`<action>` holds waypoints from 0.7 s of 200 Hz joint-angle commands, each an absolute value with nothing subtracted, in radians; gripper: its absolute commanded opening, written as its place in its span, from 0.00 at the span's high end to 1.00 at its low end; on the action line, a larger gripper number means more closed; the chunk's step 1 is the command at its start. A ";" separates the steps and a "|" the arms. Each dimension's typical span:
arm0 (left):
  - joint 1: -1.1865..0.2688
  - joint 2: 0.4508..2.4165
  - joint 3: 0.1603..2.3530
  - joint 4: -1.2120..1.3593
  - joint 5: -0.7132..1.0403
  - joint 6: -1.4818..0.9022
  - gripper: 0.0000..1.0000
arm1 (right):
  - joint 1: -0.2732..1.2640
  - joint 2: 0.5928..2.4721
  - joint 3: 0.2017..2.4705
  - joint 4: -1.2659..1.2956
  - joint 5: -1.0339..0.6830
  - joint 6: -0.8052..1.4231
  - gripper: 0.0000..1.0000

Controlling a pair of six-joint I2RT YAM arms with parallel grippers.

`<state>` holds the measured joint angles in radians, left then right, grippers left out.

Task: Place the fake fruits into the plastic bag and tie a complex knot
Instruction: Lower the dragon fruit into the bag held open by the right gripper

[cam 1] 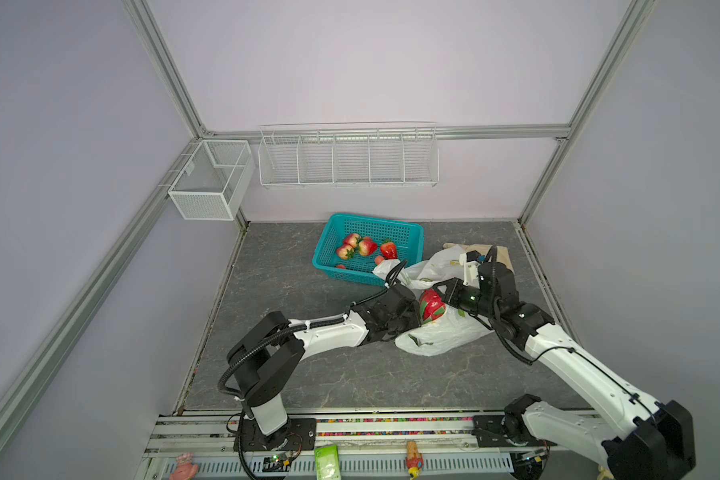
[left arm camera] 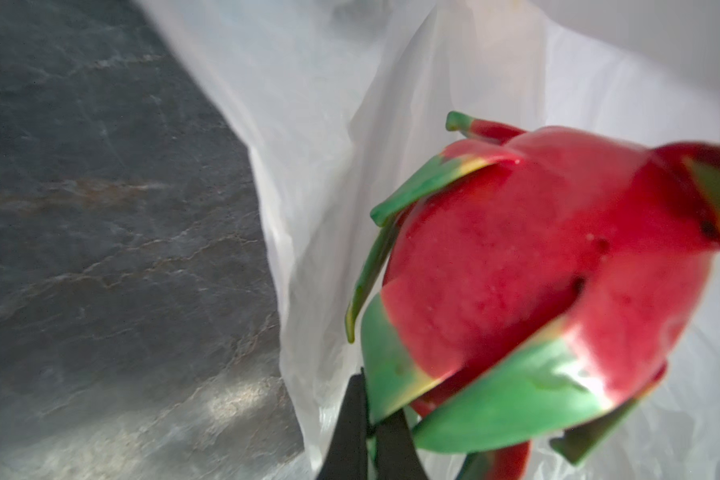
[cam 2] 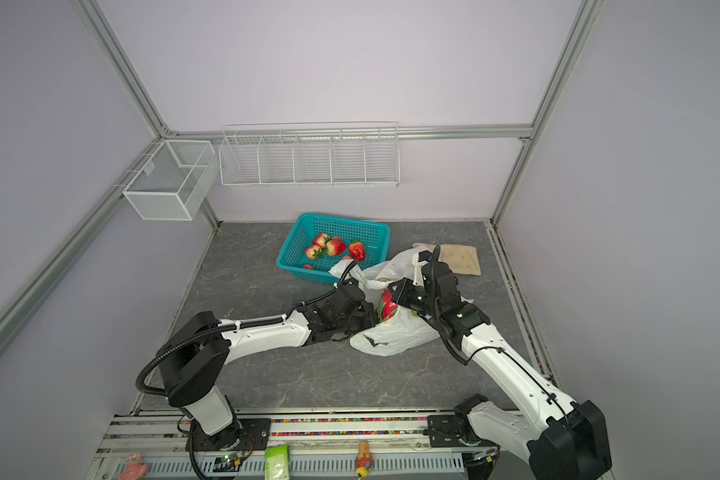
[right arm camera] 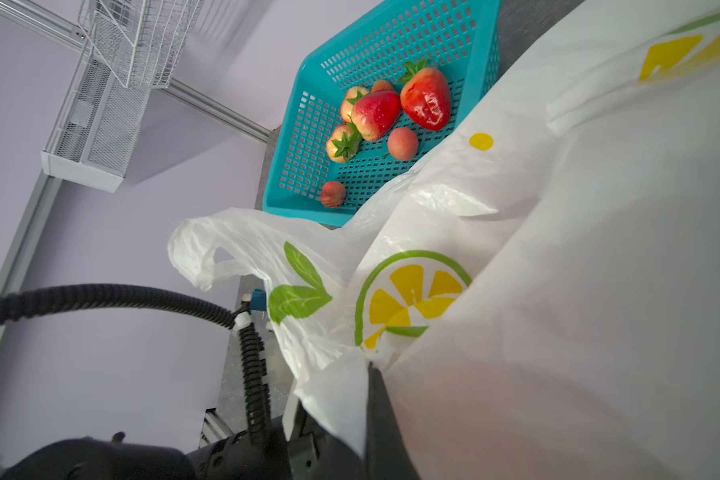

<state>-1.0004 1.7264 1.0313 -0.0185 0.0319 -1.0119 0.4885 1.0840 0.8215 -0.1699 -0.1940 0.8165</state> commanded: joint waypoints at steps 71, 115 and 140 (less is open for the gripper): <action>-1.000 1.796 1.058 0.191 0.020 -1.058 0.71 | 0.507 1.125 0.803 -0.081 -0.211 0.887 0.94; -0.994 1.728 0.991 0.179 0.058 -0.934 0.57 | 0.447 1.090 0.851 -0.222 -0.185 0.753 0.94; -0.992 1.647 0.909 0.199 0.106 -0.846 0.49 | 0.390 1.094 0.867 -0.274 -0.223 0.705 0.94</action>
